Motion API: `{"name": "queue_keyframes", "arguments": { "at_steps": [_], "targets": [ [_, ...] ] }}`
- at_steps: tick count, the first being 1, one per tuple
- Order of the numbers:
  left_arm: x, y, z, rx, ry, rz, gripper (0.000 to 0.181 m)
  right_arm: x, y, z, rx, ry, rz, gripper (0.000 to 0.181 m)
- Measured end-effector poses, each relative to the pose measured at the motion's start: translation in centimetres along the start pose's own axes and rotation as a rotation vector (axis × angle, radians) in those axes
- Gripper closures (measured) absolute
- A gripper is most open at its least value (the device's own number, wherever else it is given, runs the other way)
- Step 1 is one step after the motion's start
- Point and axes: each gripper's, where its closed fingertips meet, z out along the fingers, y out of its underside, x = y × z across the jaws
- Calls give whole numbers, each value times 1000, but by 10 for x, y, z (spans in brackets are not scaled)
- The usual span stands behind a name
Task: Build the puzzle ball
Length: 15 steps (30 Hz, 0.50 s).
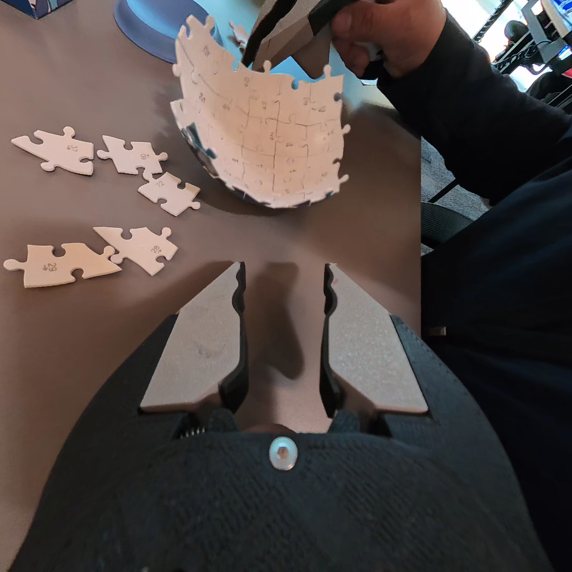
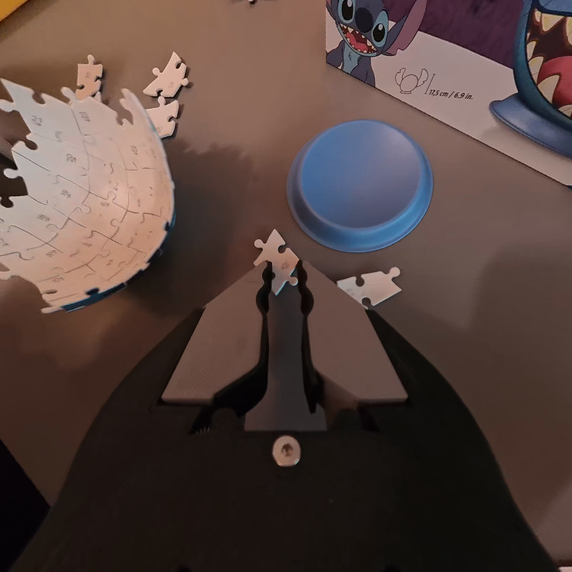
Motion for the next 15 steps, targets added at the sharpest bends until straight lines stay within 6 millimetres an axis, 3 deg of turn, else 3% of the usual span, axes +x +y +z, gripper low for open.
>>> {"name": "queue_keyframes", "arguments": {
  "at_steps": [6, 10, 15],
  "targets": [
    [-1, -10, -6, 57, 1, -7, 134, -4, 0, 0, 18, -17, 13, 170],
    [-4, -7, -3, 40, 2, -30, 134, 2, 1, -6, 16, -7, 21, 158],
    [-4, -6, -2, 34, -7, -22, 134, -1, 3, -18, 3, -37, -102, 152]
  ]
}}
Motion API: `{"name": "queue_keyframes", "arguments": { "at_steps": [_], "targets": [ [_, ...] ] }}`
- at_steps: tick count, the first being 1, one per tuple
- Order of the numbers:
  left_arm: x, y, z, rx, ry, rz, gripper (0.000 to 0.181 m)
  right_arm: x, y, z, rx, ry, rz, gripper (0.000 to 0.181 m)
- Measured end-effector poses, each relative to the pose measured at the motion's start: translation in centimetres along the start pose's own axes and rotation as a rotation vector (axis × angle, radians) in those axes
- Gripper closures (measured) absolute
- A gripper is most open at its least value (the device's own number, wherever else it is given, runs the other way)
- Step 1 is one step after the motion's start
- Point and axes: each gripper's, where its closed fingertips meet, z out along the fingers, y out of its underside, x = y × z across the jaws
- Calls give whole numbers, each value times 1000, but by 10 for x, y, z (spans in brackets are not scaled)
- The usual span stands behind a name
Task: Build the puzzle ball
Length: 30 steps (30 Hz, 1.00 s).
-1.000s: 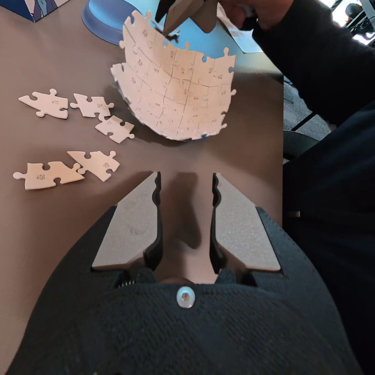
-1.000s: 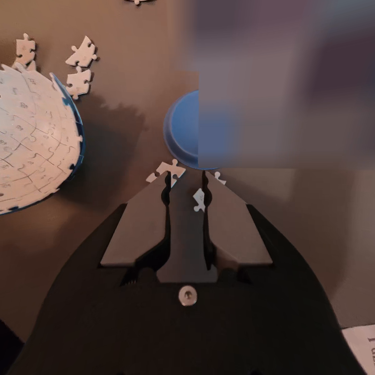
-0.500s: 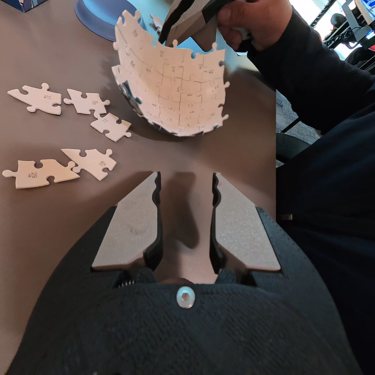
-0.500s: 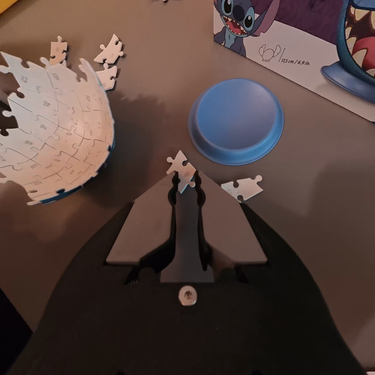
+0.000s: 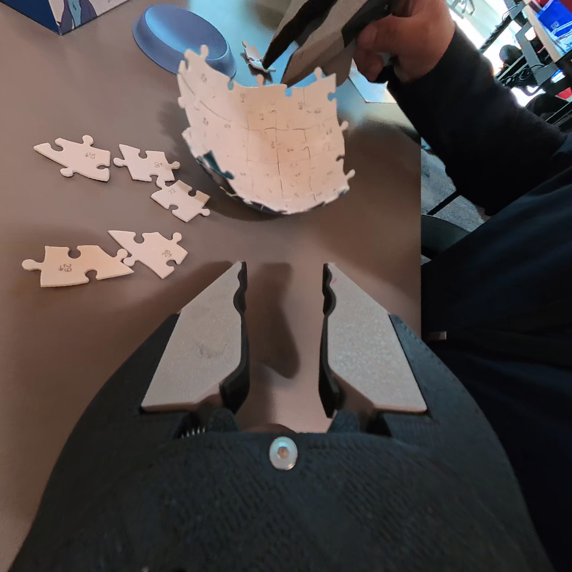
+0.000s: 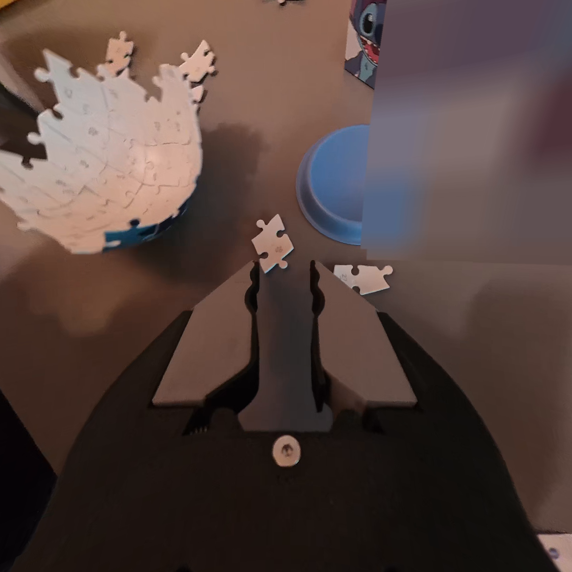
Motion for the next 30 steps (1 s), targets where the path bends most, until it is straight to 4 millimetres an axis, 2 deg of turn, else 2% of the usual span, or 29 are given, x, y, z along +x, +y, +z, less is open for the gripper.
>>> {"name": "queue_keyframes", "arguments": {
  "at_steps": [4, 9, 12, 14, 24, 30],
  "targets": [
    [0, 1, 1, -10, 0, 0, 134, -2, -1, 3, -32, -23, -148, 148],
    [-1, 2, 1, -9, -5, -4, 134, -4, 0, 18, -78, -60, -268, 142],
    [-1, 1, 1, -8, 1, -14, 134, -5, -2, 21, -62, -91, -295, 145],
    [-1, 2, 1, -11, 6, -22, 134, -6, -3, 21, -42, -104, -311, 159],
    [-1, 2, 1, -13, 22, -41, 134, -5, -6, 20, 31, -104, -281, 160],
    [0, -15, -12, 64, 27, -52, 135, -5, -21, 8, 78, -53, -319, 160]
  ]
}}
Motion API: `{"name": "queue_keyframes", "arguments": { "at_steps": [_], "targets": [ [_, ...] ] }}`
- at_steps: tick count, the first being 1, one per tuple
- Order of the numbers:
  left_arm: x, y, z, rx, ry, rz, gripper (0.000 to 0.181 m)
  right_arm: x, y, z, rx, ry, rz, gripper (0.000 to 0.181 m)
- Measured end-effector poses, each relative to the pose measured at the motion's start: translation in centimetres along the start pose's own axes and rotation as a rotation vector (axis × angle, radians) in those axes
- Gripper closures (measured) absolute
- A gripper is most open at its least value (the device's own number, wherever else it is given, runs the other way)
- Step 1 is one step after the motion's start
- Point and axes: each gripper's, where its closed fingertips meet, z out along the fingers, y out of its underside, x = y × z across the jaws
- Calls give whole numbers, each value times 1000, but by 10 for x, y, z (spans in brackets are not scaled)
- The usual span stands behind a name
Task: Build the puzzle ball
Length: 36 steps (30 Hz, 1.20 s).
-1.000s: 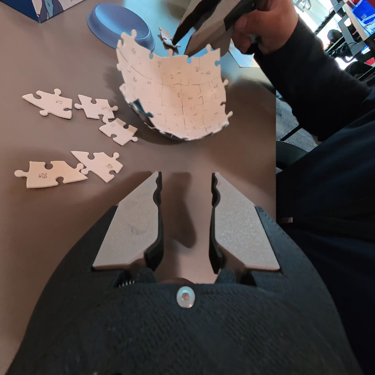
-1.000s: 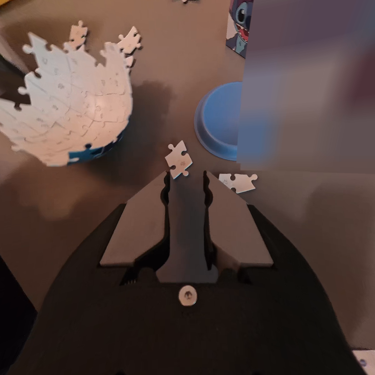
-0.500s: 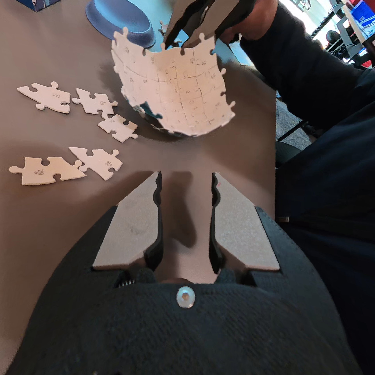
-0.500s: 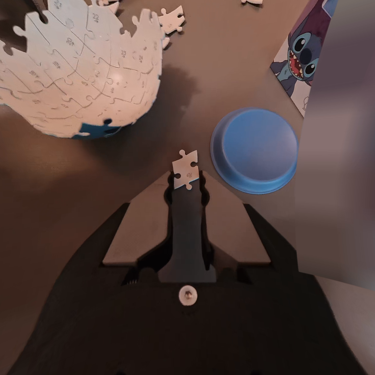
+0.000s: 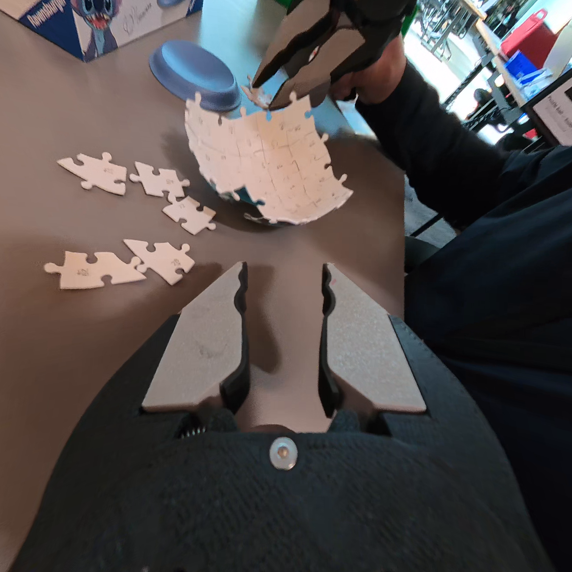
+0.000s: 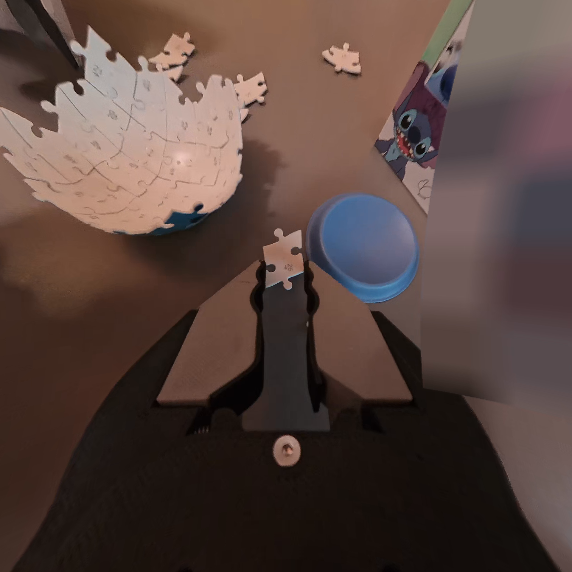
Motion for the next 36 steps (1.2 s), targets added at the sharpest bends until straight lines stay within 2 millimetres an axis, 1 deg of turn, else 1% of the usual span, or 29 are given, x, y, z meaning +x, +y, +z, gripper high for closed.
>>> {"name": "queue_keyframes", "arguments": {
  "at_steps": [3, 4, 6, 7, 11, 15, 18, 22, 25, 30, 36],
  "targets": [
    [3, -18, -11, 40, -5, 11, 136, -2, -15, -11, 29, 23, -38, 160],
    [3, -26, -14, 52, -15, 28, 139, -3, -21, -14, 38, 31, -55, 160],
    [7, -43, -18, 78, -16, 52, 154, -8, -34, -20, 53, 40, -92, 160],
    [8, -52, -18, 83, -19, 56, 159, -10, -40, -22, 61, 44, -109, 160],
    [5, -81, -10, 78, -47, 39, 157, -20, -64, -29, 83, 57, -169, 160],
    [-7, -104, 0, 89, -55, -42, 151, -27, -83, -31, 98, 66, -218, 160],
    [-17, -112, 7, 93, -42, -107, 144, -31, -94, -30, 110, 62, -245, 160],
    [-12, -118, 17, 100, 63, -189, 138, -36, -107, -27, 122, 65, -293, 160],
    [-15, -120, 24, 92, 66, -196, 137, -39, -113, -22, 123, 72, -331, 160],
    [-14, -122, 35, 74, 92, -202, 138, -42, -118, -13, 113, 82, -385, 160],
    [-23, -123, 41, 65, 87, -215, 138, -42, -119, -10, 95, 100, -424, 160]
  ]
}}
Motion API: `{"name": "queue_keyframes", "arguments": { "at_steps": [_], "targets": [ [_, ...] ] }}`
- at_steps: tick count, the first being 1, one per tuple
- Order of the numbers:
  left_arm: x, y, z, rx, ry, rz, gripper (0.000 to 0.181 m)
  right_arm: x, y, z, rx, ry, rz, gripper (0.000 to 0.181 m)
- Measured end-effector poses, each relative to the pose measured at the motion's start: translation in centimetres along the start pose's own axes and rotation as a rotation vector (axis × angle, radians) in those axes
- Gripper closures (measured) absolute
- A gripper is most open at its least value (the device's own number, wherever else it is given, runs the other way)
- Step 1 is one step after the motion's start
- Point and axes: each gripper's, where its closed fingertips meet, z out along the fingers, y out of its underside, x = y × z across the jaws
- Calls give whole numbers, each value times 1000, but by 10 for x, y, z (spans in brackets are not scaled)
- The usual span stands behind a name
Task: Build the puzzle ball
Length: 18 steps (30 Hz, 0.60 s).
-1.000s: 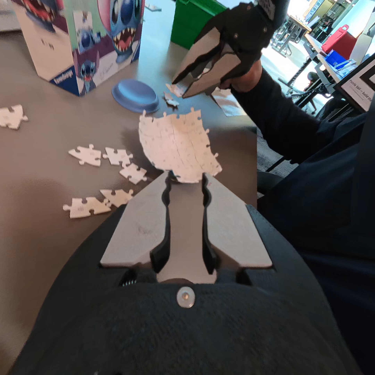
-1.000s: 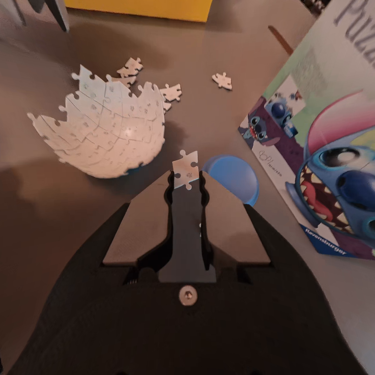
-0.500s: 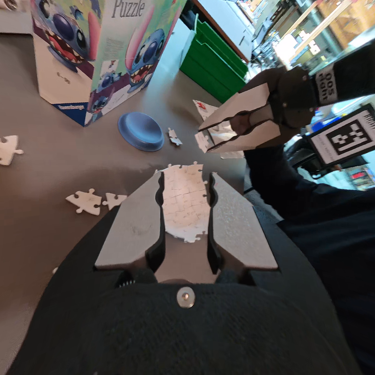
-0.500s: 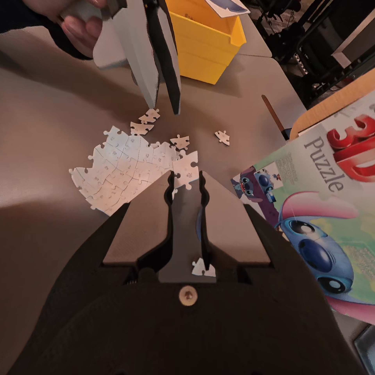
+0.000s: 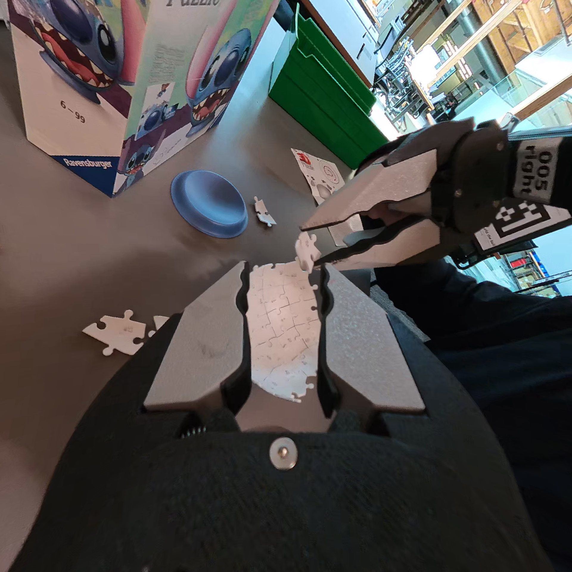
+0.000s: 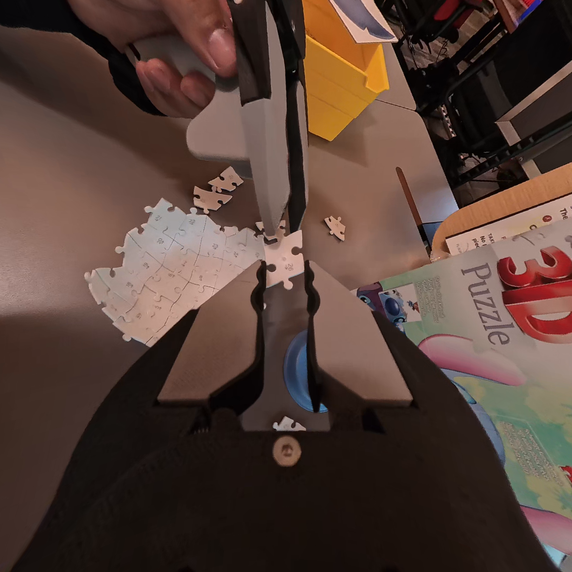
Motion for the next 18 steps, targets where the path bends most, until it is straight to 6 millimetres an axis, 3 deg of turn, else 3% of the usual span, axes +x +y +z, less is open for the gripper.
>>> {"name": "queue_keyframes", "arguments": {
  "at_steps": [7, 10, 11, 18],
  "targets": [
    [4, 1, 6, -16, 58, -17, 142, -2, -3, 2, 2, 0, -38, 160],
    [11, 5, 8, -28, 112, -17, 175, -2, -5, 3, 9, 1, -45, 161],
    [12, 6, 9, -30, 119, -14, 181, -2, -4, 3, 8, 1, -55, 181],
    [6, 12, 13, -60, 82, 17, 181, -5, 1, 9, 37, -1, -21, 181]
  ]
}}
